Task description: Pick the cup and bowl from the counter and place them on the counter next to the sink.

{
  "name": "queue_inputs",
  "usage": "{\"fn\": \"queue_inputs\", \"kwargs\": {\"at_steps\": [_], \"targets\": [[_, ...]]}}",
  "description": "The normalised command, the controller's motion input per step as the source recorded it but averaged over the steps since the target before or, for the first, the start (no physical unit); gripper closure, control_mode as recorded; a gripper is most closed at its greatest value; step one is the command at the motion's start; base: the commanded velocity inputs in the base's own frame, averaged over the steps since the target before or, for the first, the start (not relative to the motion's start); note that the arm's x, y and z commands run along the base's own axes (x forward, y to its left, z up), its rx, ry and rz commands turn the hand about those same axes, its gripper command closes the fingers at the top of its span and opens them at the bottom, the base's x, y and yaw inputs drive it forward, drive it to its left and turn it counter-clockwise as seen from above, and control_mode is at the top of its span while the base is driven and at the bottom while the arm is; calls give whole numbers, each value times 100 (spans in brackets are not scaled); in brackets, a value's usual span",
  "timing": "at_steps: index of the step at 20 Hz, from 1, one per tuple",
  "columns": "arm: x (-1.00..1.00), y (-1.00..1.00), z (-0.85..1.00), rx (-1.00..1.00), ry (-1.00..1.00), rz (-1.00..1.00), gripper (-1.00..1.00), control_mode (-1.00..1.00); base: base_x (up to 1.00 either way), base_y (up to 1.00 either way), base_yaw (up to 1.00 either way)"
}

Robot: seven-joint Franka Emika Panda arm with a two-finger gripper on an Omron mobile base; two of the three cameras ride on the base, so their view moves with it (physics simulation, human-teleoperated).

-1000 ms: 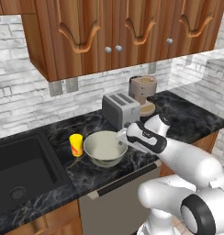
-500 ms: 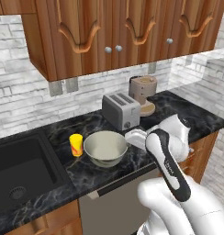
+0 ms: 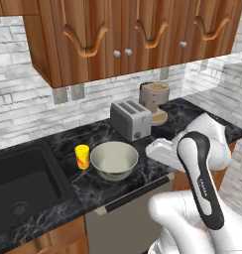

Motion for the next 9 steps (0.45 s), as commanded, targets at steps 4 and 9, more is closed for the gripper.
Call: {"fn": "queue_inputs", "kwargs": {"at_steps": [4,9], "targets": [[-100,0,0,-7,0,0,-100,-100,0,0,0],[-62,0,1,-9,-5,6,-100,-100,0,0,0]]}}
